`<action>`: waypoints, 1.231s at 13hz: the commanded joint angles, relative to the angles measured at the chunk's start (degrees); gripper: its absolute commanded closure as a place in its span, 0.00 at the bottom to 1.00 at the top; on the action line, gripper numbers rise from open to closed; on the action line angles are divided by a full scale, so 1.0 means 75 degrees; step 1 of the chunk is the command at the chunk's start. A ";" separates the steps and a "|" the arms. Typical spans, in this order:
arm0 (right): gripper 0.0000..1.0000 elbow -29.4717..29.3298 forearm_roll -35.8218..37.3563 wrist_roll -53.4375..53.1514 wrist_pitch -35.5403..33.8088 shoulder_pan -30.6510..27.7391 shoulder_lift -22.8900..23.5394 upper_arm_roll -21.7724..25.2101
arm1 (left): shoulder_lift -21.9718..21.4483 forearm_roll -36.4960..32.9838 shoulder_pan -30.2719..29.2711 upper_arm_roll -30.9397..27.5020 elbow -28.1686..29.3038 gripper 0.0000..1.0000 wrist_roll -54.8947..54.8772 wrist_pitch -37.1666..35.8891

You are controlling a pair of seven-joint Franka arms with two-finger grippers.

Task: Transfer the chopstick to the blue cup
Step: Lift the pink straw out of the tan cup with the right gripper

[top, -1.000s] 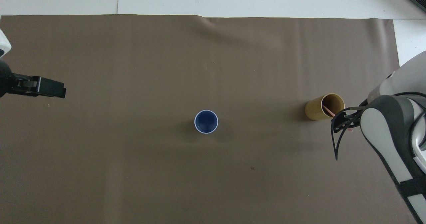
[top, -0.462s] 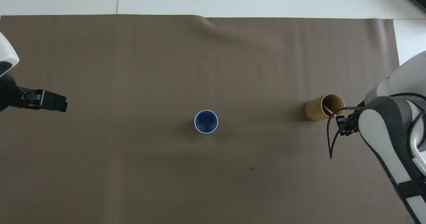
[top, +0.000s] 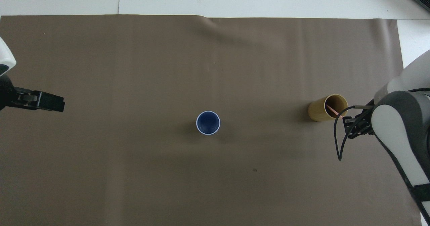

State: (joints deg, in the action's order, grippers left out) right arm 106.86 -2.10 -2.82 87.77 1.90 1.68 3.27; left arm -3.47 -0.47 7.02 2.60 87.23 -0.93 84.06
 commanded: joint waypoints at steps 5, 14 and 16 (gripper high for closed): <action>1.00 -0.1414 -0.0235 -0.0128 -0.1855 -0.0054 -0.0363 -0.0026 | -0.0112 -0.0043 -0.0069 0.0040 0.0124 0.00 -0.0064 0.0077; 1.00 -0.2027 -0.1815 -0.3180 -0.2331 -0.0007 -0.0832 -0.1627 | -0.0124 -0.0043 -0.0080 0.0040 0.0124 0.00 -0.0075 0.0006; 1.00 -0.1945 -0.2517 -0.4458 -0.1792 0.0027 -0.0751 -0.1981 | -0.0135 -0.0043 -0.0080 0.0040 0.0124 0.00 -0.0075 -0.0087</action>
State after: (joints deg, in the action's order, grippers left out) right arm 91.80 -16.80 -29.26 71.20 2.56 -4.38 -9.58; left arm -3.47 -0.47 7.02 2.60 87.24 -1.14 83.96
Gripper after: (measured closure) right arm 0.943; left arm 0.000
